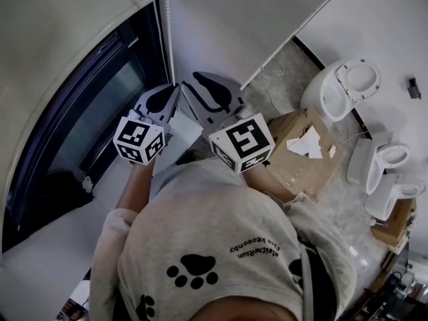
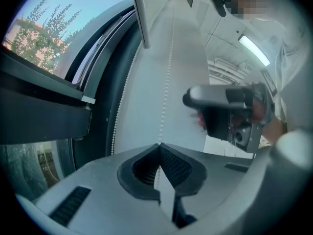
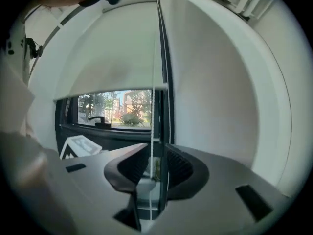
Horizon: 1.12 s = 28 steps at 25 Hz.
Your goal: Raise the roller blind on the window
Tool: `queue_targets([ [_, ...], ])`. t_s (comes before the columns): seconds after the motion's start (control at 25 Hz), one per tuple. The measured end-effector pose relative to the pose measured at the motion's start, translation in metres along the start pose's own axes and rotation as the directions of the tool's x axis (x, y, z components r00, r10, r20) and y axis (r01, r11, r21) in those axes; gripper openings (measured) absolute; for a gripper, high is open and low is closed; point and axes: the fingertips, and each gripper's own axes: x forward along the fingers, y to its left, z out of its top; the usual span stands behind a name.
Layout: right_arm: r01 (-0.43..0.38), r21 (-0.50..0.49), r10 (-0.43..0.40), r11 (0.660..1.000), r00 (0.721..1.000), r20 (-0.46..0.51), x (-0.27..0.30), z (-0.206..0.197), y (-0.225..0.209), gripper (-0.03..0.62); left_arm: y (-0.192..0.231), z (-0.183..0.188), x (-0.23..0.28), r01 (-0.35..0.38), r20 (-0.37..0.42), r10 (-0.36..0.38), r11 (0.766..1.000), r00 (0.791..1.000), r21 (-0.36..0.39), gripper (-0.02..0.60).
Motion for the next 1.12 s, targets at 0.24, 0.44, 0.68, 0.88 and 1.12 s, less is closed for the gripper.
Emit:
queue_targets([
  [0.24, -0.023, -0.071, 0.032, 0.997, 0.993, 0.115, 0.004, 0.080, 0.004, 0.104, -0.005, -0.001, 0.000, 0.009, 0.007, -0.009, 1.000, 1.000, -0.004, 0.009],
  [0.44, -0.051, -0.073, 0.061, 0.996, 0.988, 0.144, 0.014, 0.110, 0.005, 0.097, -0.008, -0.002, 0.000, 0.011, 0.009, -0.011, 1.000, 1.000, -0.006, 0.009],
  [0.68, -0.046, -0.094, 0.059, 0.994, 0.988, 0.144, 0.022, 0.123, 0.008, 0.049, -0.008, -0.002, -0.001, 0.010, 0.016, -0.010, 1.000, 1.000, -0.006, 0.009],
  [0.88, -0.039, -0.087, 0.052, 0.995, 0.986, 0.158, 0.023, 0.122, 0.008, 0.011, -0.008, -0.001, 0.001, 0.014, 0.032, -0.014, 1.000, 0.999, -0.001, 0.009],
  [1.12, -0.026, -0.084, 0.038, 0.996, 0.989, 0.144, 0.023, 0.106, 0.004, 0.011, -0.010, -0.017, 0.000, 0.007, 0.040, -0.007, 1.000, 0.999, -0.006, 0.009],
])
